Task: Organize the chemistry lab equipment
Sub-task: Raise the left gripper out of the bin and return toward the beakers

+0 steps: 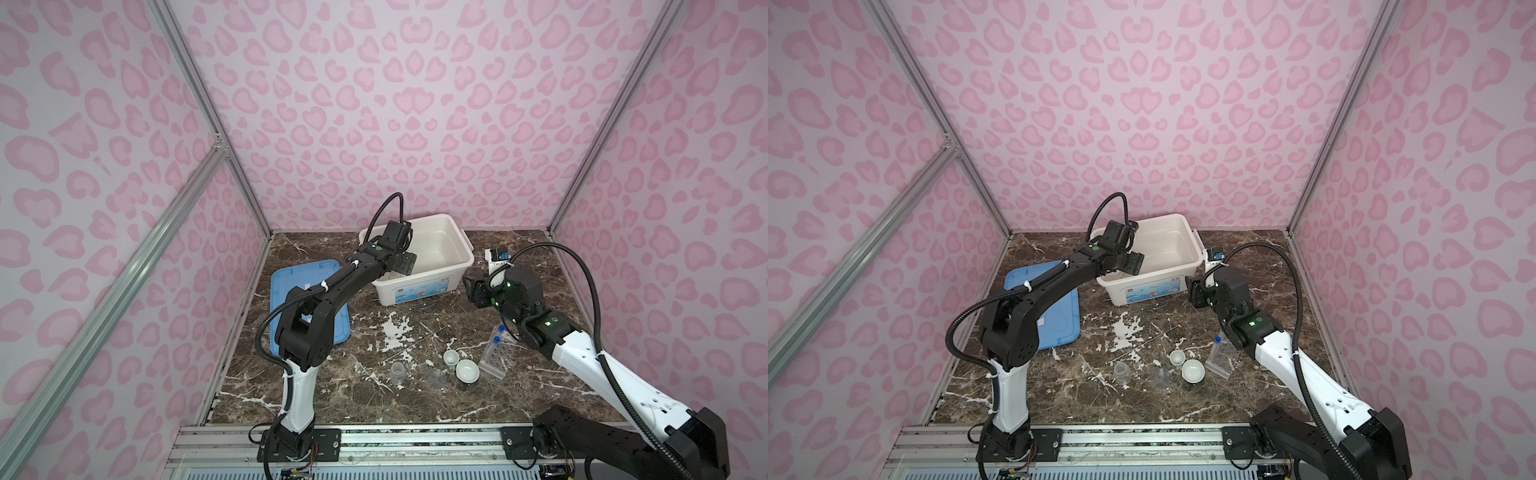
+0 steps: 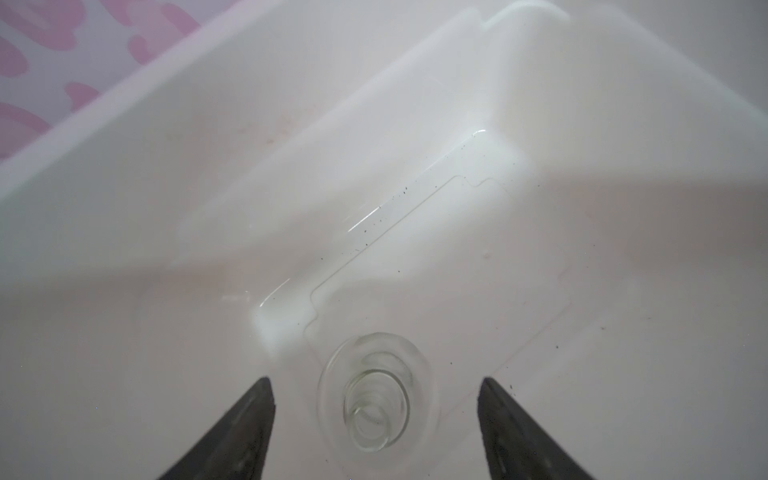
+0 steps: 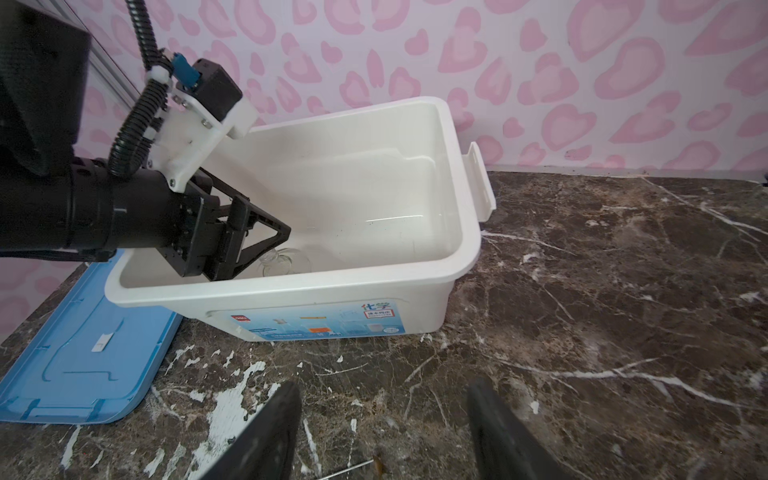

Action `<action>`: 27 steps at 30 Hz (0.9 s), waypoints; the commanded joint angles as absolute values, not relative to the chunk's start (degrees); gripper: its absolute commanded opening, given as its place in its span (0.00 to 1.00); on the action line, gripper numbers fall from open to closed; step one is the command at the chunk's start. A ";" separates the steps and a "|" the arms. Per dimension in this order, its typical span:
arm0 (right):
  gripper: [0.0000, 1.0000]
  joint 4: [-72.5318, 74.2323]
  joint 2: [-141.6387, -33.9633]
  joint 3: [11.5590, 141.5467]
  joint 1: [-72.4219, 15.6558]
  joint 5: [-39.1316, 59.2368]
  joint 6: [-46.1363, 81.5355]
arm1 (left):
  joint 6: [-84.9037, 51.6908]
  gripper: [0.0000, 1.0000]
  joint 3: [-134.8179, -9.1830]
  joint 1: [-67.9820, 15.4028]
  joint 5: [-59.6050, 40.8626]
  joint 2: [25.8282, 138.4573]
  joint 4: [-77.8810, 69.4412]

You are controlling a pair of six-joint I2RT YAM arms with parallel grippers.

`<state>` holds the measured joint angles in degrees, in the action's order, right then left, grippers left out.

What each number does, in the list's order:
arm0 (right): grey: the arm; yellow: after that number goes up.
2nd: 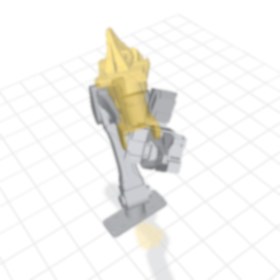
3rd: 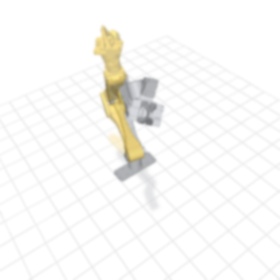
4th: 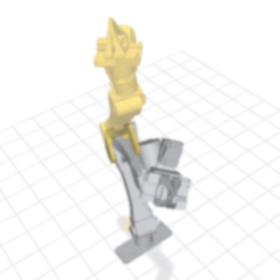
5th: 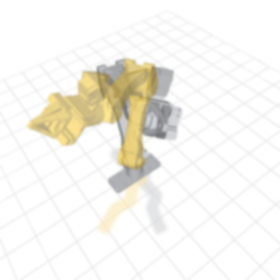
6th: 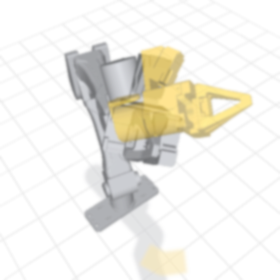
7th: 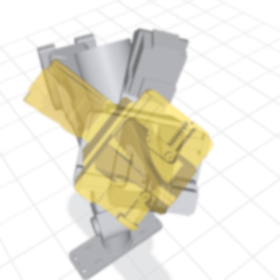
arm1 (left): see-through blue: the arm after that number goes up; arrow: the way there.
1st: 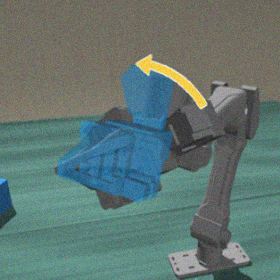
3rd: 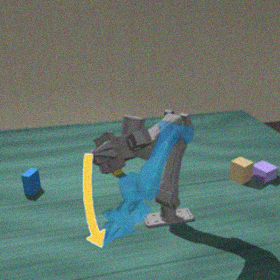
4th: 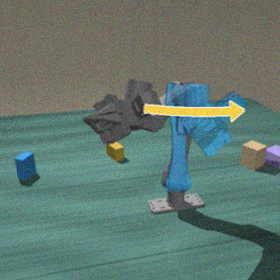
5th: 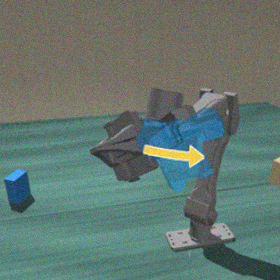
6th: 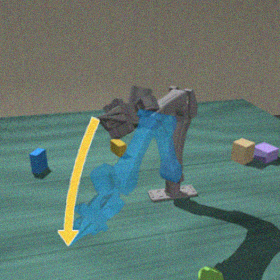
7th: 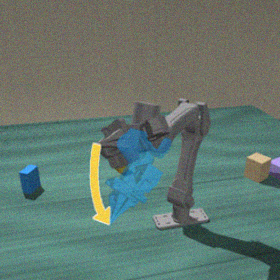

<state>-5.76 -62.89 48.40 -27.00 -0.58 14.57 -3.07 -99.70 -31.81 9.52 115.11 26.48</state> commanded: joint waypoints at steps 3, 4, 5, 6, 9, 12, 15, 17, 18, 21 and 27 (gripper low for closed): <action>0.68 -6.06 -62.49 48.12 -27.07 -1.14 14.19 | -3.07 0.90 -96.44 -32.72 13.28 108.31 23.68; 0.68 -6.15 -62.41 48.14 -27.14 -1.19 14.09 | -3.00 0.96 -95.74 -33.07 13.96 106.91 23.20; 0.68 -6.25 -62.23 48.14 -27.10 -1.30 14.06 | -2.84 0.98 -94.73 -33.47 14.74 105.37 22.75; 0.69 -6.30 -62.15 48.14 -27.08 -1.32 13.93 | -2.45 0.98 -93.43 -34.08 15.53 103.70 22.19; 0.70 -6.13 -61.62 47.62 -27.10 -1.52 13.79 | -1.76 0.98 -88.67 -35.95 18.80 98.53 20.15; 0.71 -5.98 -61.00 47.22 -27.08 -1.95 13.72 | -1.79 0.98 -83.82 -37.54 20.86 93.57 19.29; 0.72 -6.18 -60.57 46.96 -27.14 -2.13 13.80 | -3.29 0.98 -78.81 -38.87 21.72 88.16 19.25; 0.73 -6.30 -60.40 46.84 -27.14 -2.26 13.87 | -4.31 0.98 -74.62 -39.90 21.77 84.78 19.16; 0.73 -6.37 -60.38 46.76 -27.09 -2.27 13.88 | -4.79 0.98 -72.71 -40.48 22.03 83.01 19.16; 0.73 -6.52 -60.14 46.81 -27.07 -2.98 14.16 | -4.81 0.98 -67.97 -43.00 23.80 79.14 20.21; 0.74 -6.33 -58.98 46.36 -27.07 -3.39 14.46 | -4.14 0.98 -61.94 -48.27 22.32 74.66 26.20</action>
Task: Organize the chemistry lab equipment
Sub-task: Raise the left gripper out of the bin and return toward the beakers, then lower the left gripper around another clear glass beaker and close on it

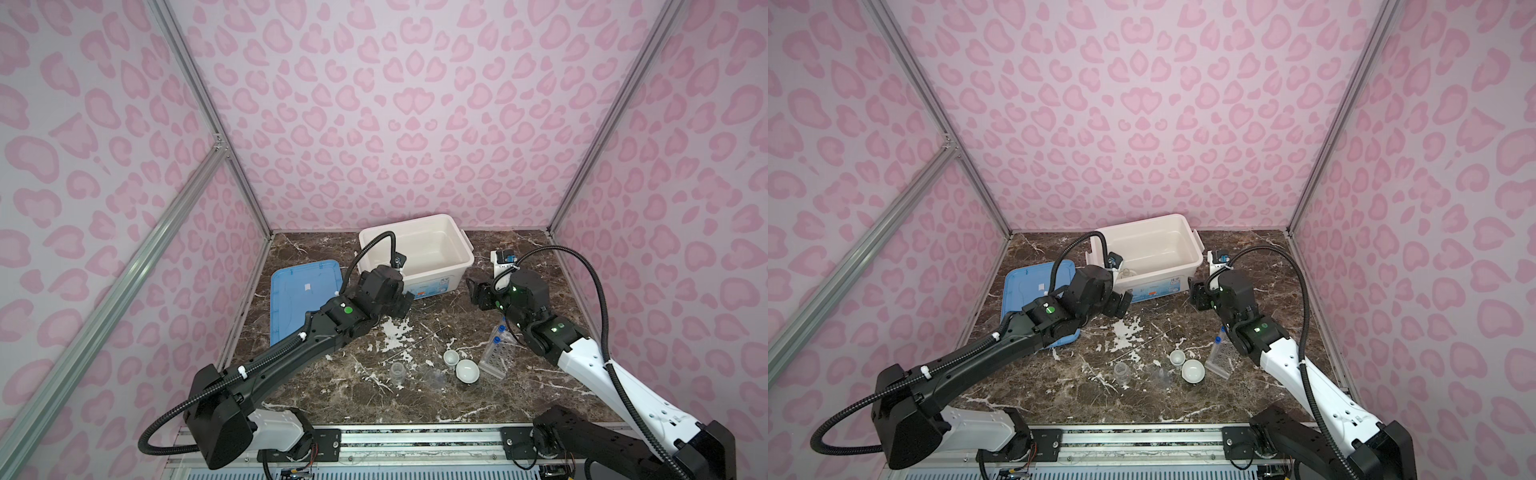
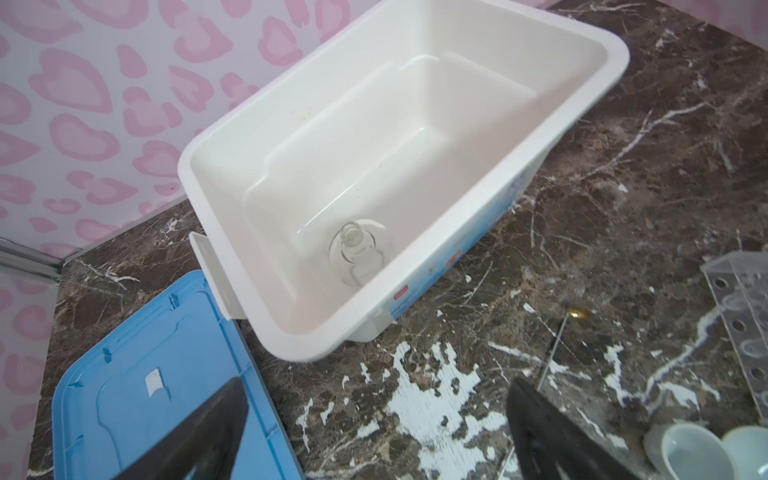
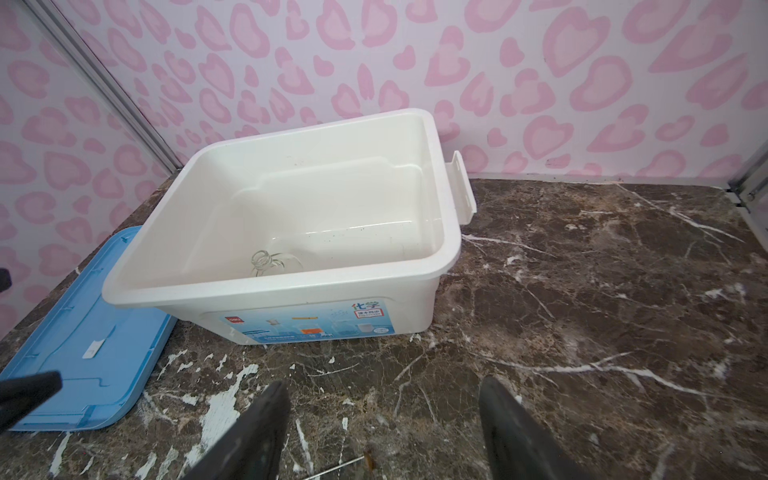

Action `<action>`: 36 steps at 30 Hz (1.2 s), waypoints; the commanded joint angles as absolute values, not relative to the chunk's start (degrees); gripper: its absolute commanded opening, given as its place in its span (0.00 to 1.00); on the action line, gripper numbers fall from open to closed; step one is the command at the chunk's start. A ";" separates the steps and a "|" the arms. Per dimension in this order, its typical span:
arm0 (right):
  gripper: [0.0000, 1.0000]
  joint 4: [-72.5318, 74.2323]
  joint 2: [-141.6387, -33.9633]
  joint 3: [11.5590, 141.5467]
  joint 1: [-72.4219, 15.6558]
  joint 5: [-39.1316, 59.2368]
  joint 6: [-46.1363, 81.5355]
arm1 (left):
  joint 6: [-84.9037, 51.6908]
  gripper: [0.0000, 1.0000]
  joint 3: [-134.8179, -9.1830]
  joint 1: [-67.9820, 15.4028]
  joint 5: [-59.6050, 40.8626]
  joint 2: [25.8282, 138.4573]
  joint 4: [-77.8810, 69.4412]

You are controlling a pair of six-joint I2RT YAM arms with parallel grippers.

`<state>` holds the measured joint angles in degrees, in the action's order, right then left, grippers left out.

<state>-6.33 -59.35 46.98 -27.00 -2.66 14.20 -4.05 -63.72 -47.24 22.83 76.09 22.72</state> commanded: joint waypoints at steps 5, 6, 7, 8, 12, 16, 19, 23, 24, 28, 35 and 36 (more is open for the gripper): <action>0.74 -6.90 -57.98 46.05 -27.17 -3.40 14.75 | -5.77 0.99 -56.35 -50.20 14.25 70.58 29.77; 0.74 -6.95 -57.77 45.96 -27.08 -3.42 14.77 | -6.10 0.99 -55.11 -50.88 14.07 69.68 30.01; 0.74 -6.95 -57.56 45.87 -27.12 -3.38 14.86 | -6.43 1.00 -54.01 -51.56 14.06 69.10 30.18; 0.74 -7.10 -57.40 45.81 -27.16 -3.37 15.00 | -6.81 1.00 -52.82 -52.36 14.06 68.43 30.40; 0.74 -7.21 -56.87 45.70 -27.21 -3.61 15.53 | -9.24 0.98 -49.70 -55.70 13.43 67.23 30.61; 0.74 -7.08 -56.78 45.50 -27.13 -3.42 16.45 | -11.27 0.95 -47.43 -58.04 12.13 68.07 29.80; 0.74 -6.93 -56.63 45.23 -27.14 -3.14 17.00 | -12.71 0.92 -46.59 -59.03 11.51 68.94 29.55; 0.74 -6.78 -56.51 45.06 -27.10 -2.94 17.33 | -14.18 0.86 -45.63 -59.41 10.39 69.67 28.83; 0.74 -6.84 -56.43 45.06 -27.09 -2.93 17.48 | -14.28 0.85 -45.55 -59.50 9.97 69.98 28.78; 0.74 -6.64 -56.42 44.95 -27.13 -2.95 17.63 | -14.06 0.76 -45.33 -59.66 7.75 71.34 28.38; 0.74 -6.52 -56.34 44.73 -27.10 -3.01 17.91 | -13.60 0.66 -45.70 -59.67 7.72 73.64 29.17; 0.74 -6.43 -56.40 44.64 -27.11 -3.15 17.86 | -13.54 0.64 -45.70 -59.63 7.73 73.78 29.18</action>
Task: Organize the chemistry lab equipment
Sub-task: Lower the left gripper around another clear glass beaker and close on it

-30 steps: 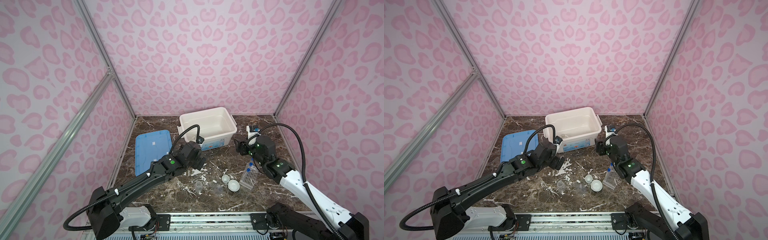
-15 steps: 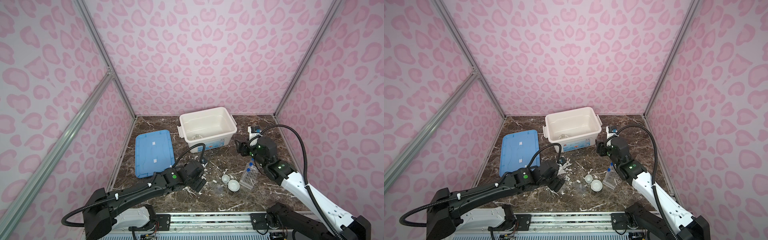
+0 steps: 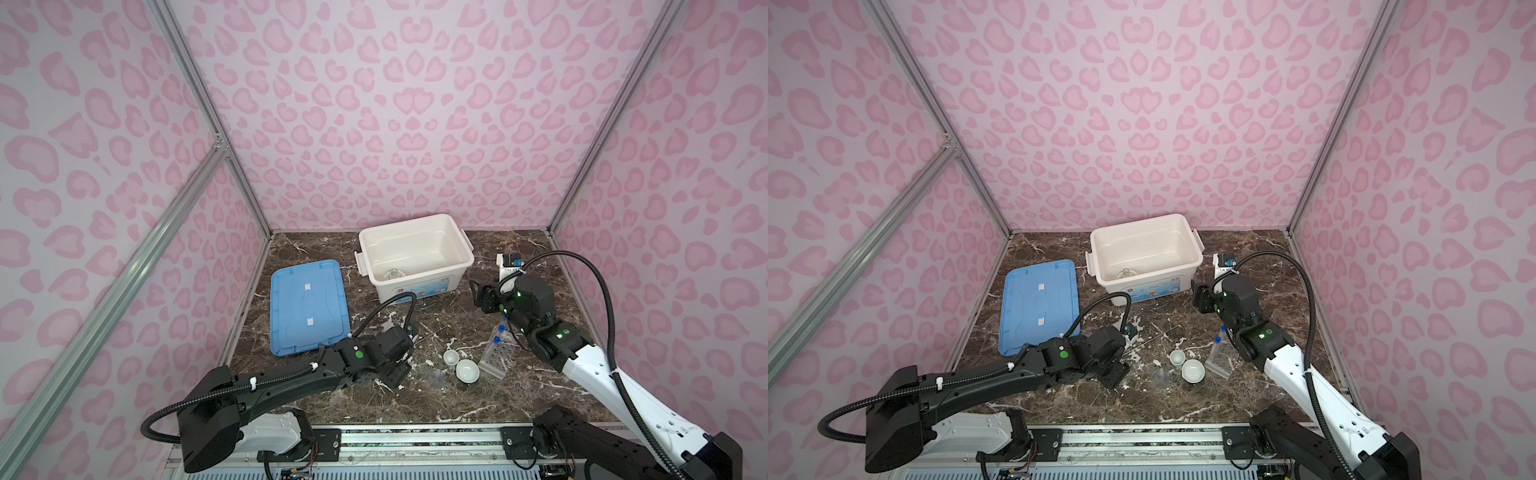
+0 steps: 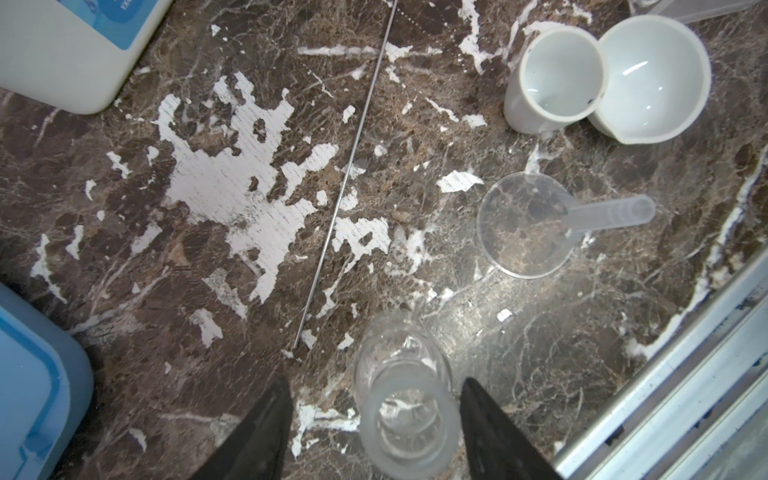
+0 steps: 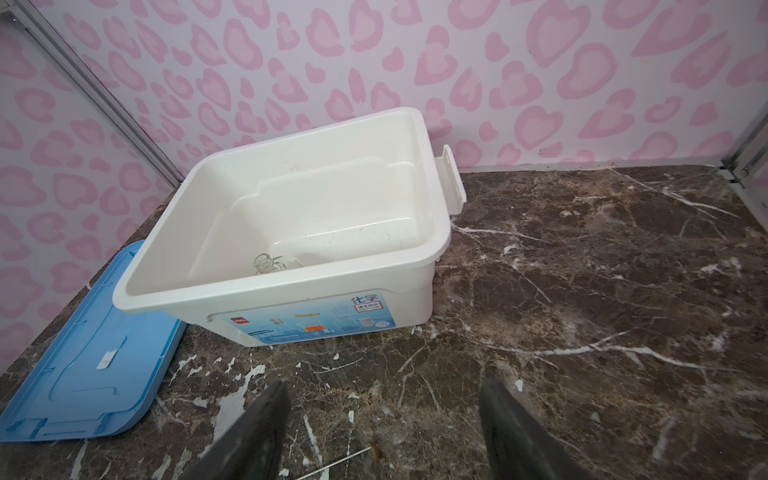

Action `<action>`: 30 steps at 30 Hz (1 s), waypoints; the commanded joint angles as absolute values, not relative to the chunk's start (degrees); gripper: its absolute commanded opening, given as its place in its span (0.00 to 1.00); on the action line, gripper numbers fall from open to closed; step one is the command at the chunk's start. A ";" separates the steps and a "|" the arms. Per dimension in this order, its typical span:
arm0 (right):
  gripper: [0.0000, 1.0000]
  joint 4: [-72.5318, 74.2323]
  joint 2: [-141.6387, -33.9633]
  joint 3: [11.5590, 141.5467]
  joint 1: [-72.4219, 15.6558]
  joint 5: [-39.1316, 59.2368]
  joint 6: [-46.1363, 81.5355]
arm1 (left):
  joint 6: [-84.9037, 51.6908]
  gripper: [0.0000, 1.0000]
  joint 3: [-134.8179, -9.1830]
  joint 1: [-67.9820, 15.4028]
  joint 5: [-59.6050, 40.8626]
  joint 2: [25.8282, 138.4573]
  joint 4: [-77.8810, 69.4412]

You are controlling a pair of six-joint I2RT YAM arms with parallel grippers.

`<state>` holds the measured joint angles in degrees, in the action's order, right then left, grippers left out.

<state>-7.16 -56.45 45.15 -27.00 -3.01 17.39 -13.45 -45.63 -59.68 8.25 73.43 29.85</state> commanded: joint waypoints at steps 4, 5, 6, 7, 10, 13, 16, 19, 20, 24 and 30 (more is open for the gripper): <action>0.74 -6.08 -56.77 44.56 -27.13 -2.92 18.08 | -13.67 0.62 -45.62 -59.67 7.91 74.01 29.35; 0.74 -5.99 -56.86 44.59 -27.13 -2.78 18.15 | -13.76 0.62 -45.61 -59.63 7.83 74.08 29.44; 0.74 -5.90 -57.02 44.64 -27.09 -2.67 18.14 | -13.78 0.62 -45.54 -59.63 7.61 74.15 29.46; 0.74 -5.90 -57.12 44.60 -27.14 -2.72 18.19 | -13.72 0.62 -45.53 -59.68 7.40 74.31 29.44; 0.74 -5.89 -57.37 44.73 -27.09 -2.55 18.18 | -13.67 0.62 -45.53 -59.68 7.22 74.78 29.45; 0.74 -5.81 -57.39 44.69 -27.10 -2.50 18.11 | -13.53 0.61 -45.70 -59.67 7.21 75.12 29.44; 0.74 -5.84 -57.30 44.60 -27.09 -2.61 18.16 | -13.39 0.59 -45.70 -59.68 7.55 75.21 29.53; 0.74 -5.80 -57.22 44.43 -27.05 -2.63 18.14 | -13.50 0.56 -45.78 -59.68 7.69 75.20 29.63; 0.74 -5.77 -57.22 44.40 -27.06 -2.64 18.18 | -13.53 0.55 -45.79 -59.68 7.65 75.23 29.55; 0.74 -5.64 -57.22 44.37 -27.15 -2.56 18.16 | -13.31 0.53 -45.79 -59.68 7.45 75.64 29.54; 0.74 -5.73 -57.04 44.22 -27.14 -2.97 18.09 | -13.25 0.47 -45.88 -59.68 7.38 76.36 29.53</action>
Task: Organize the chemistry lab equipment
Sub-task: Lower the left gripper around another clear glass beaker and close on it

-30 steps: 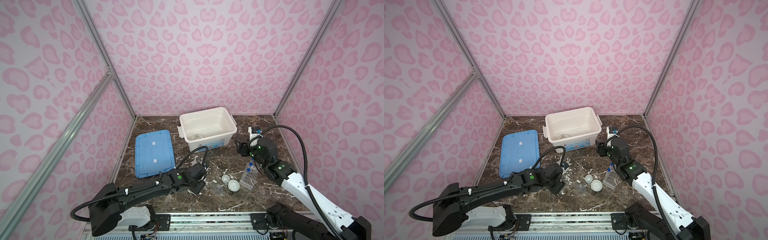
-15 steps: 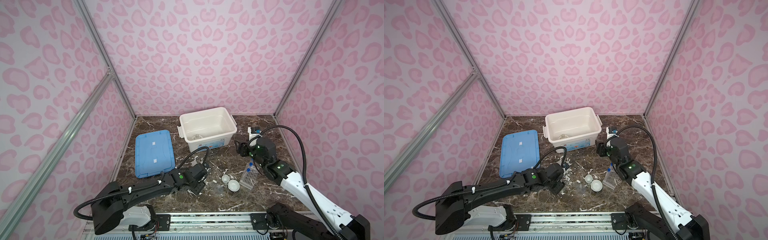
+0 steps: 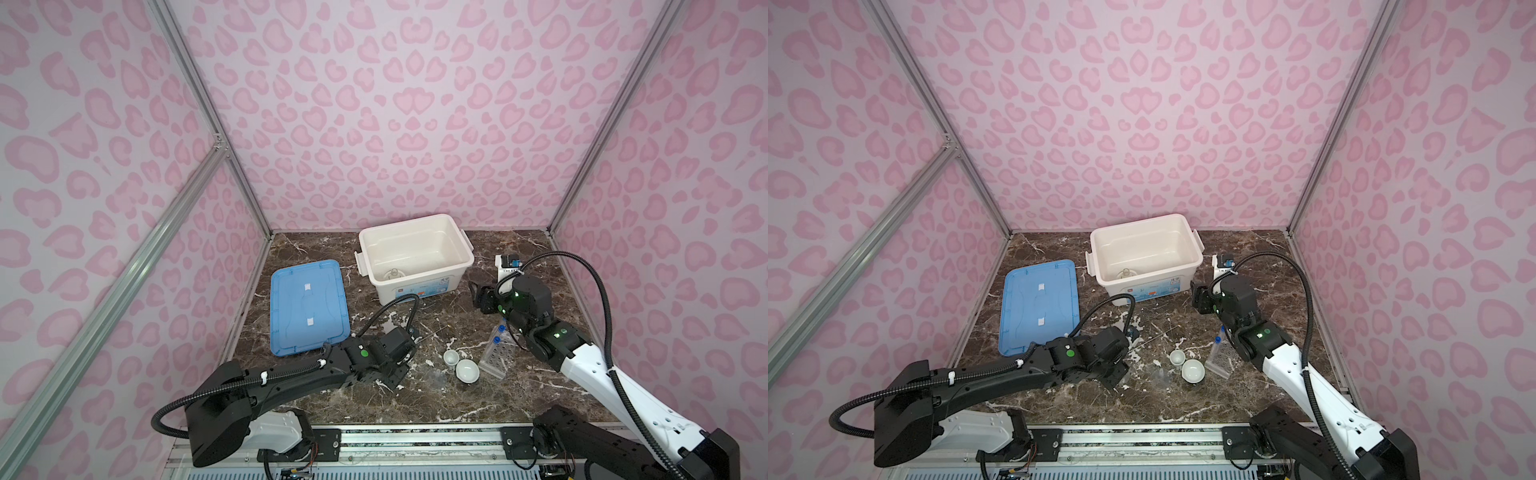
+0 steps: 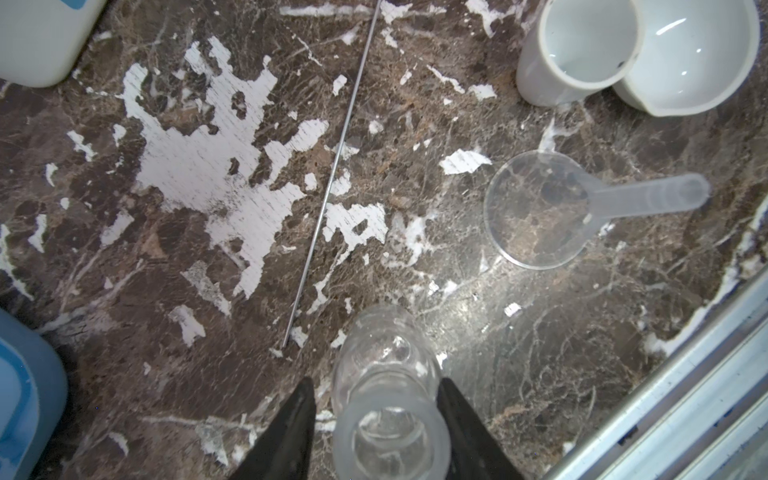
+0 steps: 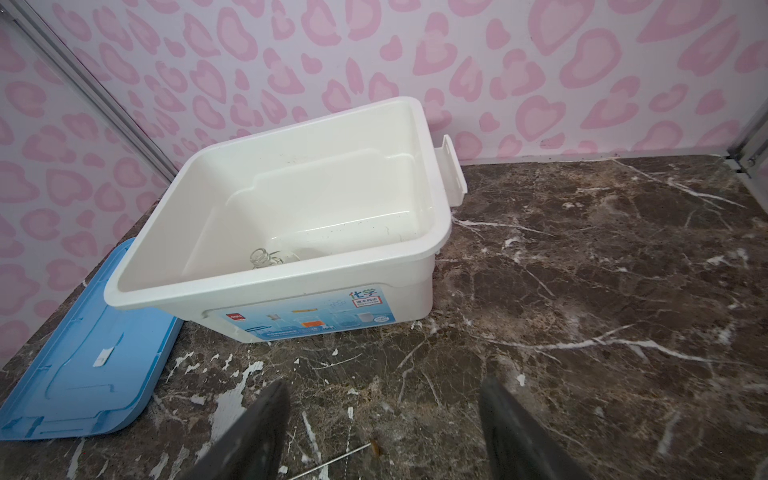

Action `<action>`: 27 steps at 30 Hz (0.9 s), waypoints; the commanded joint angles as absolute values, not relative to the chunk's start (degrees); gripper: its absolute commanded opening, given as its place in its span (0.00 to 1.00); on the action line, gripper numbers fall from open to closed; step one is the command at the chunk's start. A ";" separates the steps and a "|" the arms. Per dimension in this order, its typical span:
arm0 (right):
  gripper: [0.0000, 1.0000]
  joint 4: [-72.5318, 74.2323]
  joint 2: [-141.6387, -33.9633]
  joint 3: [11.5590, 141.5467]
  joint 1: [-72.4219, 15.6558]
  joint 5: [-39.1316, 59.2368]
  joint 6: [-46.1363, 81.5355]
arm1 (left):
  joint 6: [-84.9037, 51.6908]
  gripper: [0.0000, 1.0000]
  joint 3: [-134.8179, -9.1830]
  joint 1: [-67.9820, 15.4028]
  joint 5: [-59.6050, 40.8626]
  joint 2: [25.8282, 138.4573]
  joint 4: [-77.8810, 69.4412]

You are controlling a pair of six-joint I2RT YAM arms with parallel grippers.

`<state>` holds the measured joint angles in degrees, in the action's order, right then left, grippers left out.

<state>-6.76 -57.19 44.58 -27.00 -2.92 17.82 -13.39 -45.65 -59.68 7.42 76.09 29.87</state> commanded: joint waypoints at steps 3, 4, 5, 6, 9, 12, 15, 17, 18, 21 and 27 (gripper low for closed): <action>0.74 -5.76 -57.04 44.21 -27.01 -2.99 18.04 | -13.18 0.44 -46.01 -59.68 7.62 76.39 29.53; 0.74 -5.74 -57.04 44.19 -27.08 -2.96 18.10 | -13.16 0.44 -46.03 -59.68 7.71 76.42 29.53; 0.74 -5.64 -57.04 44.06 -27.09 -2.85 18.05 | -13.10 0.42 -46.05 -59.68 7.67 76.30 29.53; 0.74 -5.63 -57.04 44.06 -27.13 -2.89 18.18 | -13.04 0.42 -46.14 -59.68 7.67 76.35 29.55; 0.74 -5.50 -57.13 44.08 -27.13 -2.80 18.18 | -12.98 0.41 -46.23 -59.68 7.73 76.28 29.53; 0.74 -5.37 -57.30 44.07 -27.10 -2.81 18.13 | -12.84 0.37 -46.40 -59.68 8.13 76.10 29.58; 0.74 -5.36 -57.39 44.14 -27.06 -2.71 18.17 | -12.84 0.37 -46.45 -59.68 8.48 75.92 29.62; 0.74 -5.29 -57.39 44.05 -27.15 -2.72 18.19 | -12.79 0.37 -46.58 -59.68 8.59 75.85 29.70; 0.74 -5.32 -57.48 44.06 -27.16 -2.68 18.21 | -12.75 0.36 -46.66 -59.67 8.76 75.74 29.75; 0.74 -5.20 -57.56 44.11 -27.13 -2.63 18.20 | -12.72 0.33 -46.84 -59.68 9.07 75.67 29.80; 0.74 -5.12 -57.74 44.25 -27.16 -2.55 18.27 | -12.74 0.33 -47.09 -59.68 9.58 75.16 29.68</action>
